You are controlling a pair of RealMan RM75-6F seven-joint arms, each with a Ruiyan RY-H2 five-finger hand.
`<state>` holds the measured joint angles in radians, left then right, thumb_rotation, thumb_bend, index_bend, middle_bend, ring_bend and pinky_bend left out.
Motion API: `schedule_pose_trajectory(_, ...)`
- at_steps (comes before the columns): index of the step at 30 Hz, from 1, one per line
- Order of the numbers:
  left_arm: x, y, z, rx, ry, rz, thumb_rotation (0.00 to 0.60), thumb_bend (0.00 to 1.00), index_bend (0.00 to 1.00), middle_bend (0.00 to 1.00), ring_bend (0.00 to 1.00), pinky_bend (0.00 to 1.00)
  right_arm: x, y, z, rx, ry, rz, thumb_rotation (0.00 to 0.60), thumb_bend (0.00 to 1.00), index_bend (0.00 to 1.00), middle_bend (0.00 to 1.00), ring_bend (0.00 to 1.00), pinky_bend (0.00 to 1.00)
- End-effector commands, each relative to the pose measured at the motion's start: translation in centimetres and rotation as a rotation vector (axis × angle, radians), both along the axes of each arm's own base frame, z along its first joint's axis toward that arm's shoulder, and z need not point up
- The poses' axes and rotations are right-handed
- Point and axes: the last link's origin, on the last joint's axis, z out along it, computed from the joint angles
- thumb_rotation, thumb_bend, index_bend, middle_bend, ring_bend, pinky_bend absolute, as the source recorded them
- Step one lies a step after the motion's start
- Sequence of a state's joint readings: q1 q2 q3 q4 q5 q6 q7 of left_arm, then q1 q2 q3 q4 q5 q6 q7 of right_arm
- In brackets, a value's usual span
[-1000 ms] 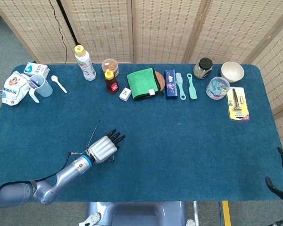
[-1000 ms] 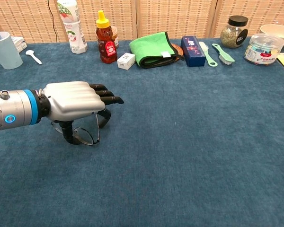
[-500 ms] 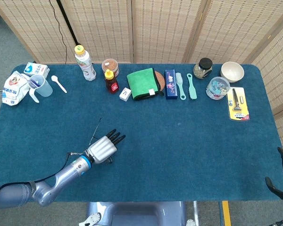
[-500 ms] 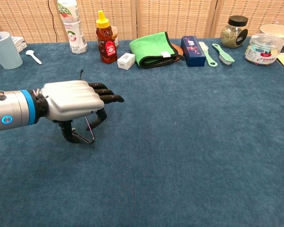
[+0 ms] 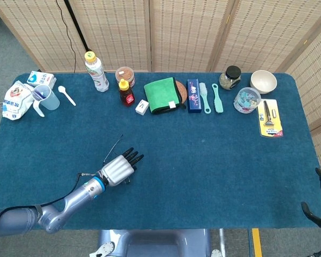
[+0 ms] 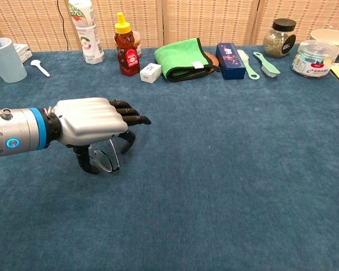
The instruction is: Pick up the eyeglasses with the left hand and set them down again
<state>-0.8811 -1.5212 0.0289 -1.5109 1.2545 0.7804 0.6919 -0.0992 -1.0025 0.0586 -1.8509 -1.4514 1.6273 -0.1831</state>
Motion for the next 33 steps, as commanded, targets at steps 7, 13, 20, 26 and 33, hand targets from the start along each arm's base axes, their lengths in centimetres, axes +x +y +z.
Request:
schedule_pose_trajectory(7, -0.2, 0.1, -0.2, 0.008, -0.004, 0.005, 0.537, 0.15, 0.57, 0.00, 0.00, 0.00, 0.0, -0.1, -0.1, 0.003, 0.000, 0.002, 0.600, 0.30, 0.07, 0.00, 0.00, 0.07)
schedule_pose_trajectory(13, -0.1, 0.2, -0.2, 0.009, -0.010, 0.008, 0.546, 0.15, 0.64, 0.00, 0.00, 0.00, 0.1, -0.2, -0.1, 0.006, -0.001, 0.003, 0.600, 0.30, 0.07, 0.00, 0.00, 0.08)
schedule_pose_trajectory(20, 0.1, 0.3, 0.0, 0.005, -0.015, 0.010, 0.537, 0.15, 0.46, 0.00, 0.00, 0.00, 0.1, -0.2, -0.1, 0.006, -0.002, 0.002, 0.600, 0.30, 0.07, 0.00, 0.00, 0.08)
schedule_pose_trajectory(26, 0.0, 0.5, 0.7, -0.008, -0.032, 0.053, 0.527, 0.15, 0.15, 0.00, 0.00, 0.00, 0.1, -0.2, -0.2, 0.009, -0.005, 0.003, 0.600, 0.30, 0.07, 0.00, 0.00, 0.08)
schedule_pose_trajectory(33, -0.7, 0.8, 2.9, 0.015, -0.067, 0.121, 0.531, 0.15, 0.05, 0.00, 0.00, 0.00, 0.0, -0.2, -0.3, 0.011, -0.011, 0.008, 0.600, 0.30, 0.07, 0.00, 0.00, 0.08)
